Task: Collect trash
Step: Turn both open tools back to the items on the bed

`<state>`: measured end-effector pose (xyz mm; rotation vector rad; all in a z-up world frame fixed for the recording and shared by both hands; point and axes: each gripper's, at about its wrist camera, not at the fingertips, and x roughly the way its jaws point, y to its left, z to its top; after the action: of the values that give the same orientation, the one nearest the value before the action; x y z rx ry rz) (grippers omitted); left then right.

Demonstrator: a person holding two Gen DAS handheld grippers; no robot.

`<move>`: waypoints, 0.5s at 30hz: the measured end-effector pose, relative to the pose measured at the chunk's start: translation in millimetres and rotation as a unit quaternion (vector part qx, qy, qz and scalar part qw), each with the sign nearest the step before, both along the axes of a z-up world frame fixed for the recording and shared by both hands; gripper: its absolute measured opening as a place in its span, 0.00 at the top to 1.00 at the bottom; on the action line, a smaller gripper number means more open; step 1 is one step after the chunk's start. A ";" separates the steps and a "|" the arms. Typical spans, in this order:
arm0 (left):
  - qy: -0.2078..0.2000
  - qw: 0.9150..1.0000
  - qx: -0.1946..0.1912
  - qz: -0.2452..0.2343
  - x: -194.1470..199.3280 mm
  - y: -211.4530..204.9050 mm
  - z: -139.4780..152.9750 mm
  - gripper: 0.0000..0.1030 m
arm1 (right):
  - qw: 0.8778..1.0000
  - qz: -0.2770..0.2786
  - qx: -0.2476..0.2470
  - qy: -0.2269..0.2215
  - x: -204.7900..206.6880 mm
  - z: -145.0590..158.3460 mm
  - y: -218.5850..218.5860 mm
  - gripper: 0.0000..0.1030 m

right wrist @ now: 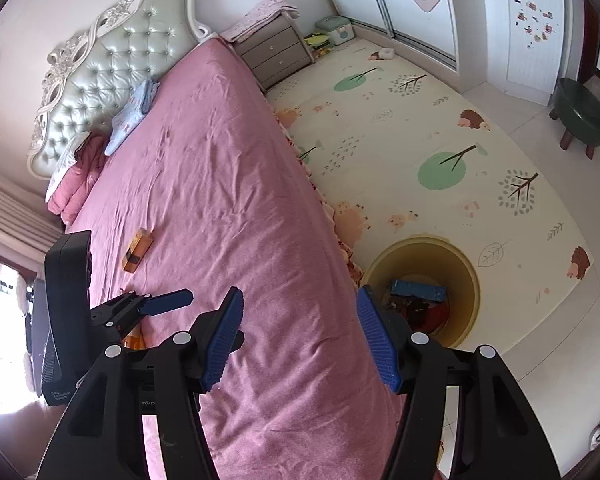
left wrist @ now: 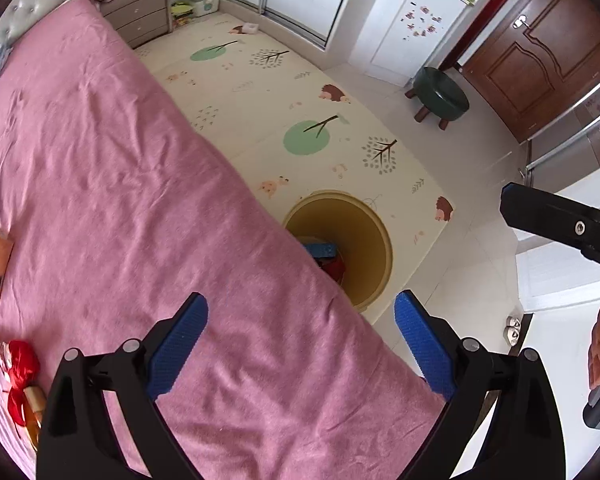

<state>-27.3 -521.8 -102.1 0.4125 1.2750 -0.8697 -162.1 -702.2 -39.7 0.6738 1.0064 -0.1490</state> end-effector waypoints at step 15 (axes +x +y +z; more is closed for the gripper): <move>-0.019 0.985 0.007 0.172 12.4 213.9 20.3 0.09 | 0.987 0.155 0.027 -0.009 55.6 15.3 176.1 0.43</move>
<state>-14.8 -307.9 -81.7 0.2088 1.2712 -0.5576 -106.6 -526.2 -24.5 0.5575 1.0871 0.1572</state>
